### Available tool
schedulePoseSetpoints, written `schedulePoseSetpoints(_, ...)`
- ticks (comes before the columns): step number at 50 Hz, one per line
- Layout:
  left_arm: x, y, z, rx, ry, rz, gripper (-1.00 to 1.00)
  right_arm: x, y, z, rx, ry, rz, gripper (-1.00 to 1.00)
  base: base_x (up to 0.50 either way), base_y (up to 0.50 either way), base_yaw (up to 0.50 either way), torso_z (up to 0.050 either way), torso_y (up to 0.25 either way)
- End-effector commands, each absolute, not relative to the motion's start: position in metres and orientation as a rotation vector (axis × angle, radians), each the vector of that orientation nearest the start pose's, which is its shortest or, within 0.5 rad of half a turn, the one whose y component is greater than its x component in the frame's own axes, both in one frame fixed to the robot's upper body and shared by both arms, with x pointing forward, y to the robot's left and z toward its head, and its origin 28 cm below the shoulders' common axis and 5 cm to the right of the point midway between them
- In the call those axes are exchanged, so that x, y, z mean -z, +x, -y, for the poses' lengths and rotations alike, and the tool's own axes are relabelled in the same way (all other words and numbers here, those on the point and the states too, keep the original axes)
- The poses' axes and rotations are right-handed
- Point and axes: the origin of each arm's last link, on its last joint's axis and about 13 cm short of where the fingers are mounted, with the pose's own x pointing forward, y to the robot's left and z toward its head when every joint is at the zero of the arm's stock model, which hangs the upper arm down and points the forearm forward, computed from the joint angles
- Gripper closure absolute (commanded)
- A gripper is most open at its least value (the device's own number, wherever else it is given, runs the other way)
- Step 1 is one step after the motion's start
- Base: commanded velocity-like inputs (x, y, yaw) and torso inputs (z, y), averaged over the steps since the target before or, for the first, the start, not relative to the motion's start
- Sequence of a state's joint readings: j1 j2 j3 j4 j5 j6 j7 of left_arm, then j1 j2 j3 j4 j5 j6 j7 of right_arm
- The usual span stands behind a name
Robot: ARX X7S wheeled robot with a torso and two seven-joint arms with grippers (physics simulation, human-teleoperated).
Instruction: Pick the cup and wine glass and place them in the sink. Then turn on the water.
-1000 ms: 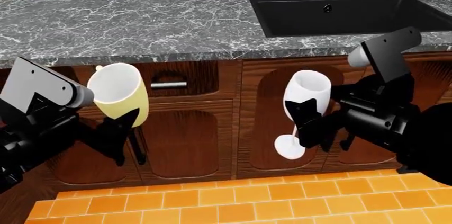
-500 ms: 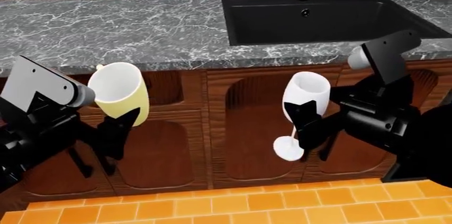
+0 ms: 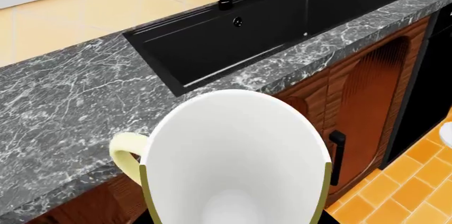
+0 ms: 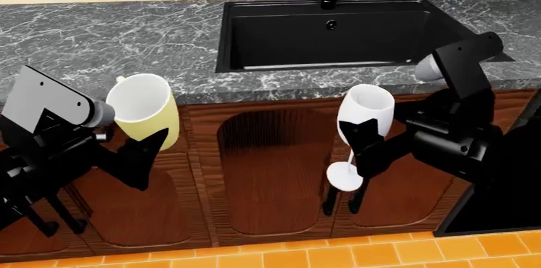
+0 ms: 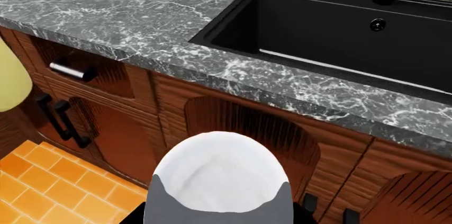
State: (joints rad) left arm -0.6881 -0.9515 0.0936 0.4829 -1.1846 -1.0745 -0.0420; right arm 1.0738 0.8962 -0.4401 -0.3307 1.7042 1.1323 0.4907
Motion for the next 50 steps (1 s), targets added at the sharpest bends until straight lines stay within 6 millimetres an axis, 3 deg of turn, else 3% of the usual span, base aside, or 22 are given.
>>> schedulePoseSetpoints(1, -0.2417, 0.2284, -0.3183, 0.440, 0.198, -0.208, 1.00, -0.2718, 0.2385, 0.1638, -0.486, -0.116, -0.359, 1.00, -0.48, -0.27, 0.00, 0.000, 0.010)
schedulePoseSetpoints(50, -0.2433, 0.2293, -0.3164, 0.447, 0.208, -0.204, 1.00, -0.2718, 0.2396, 0.1651, -0.484, -0.114, -0.352, 1.00, -0.45, -0.26, 0.00, 0.000, 0.001)
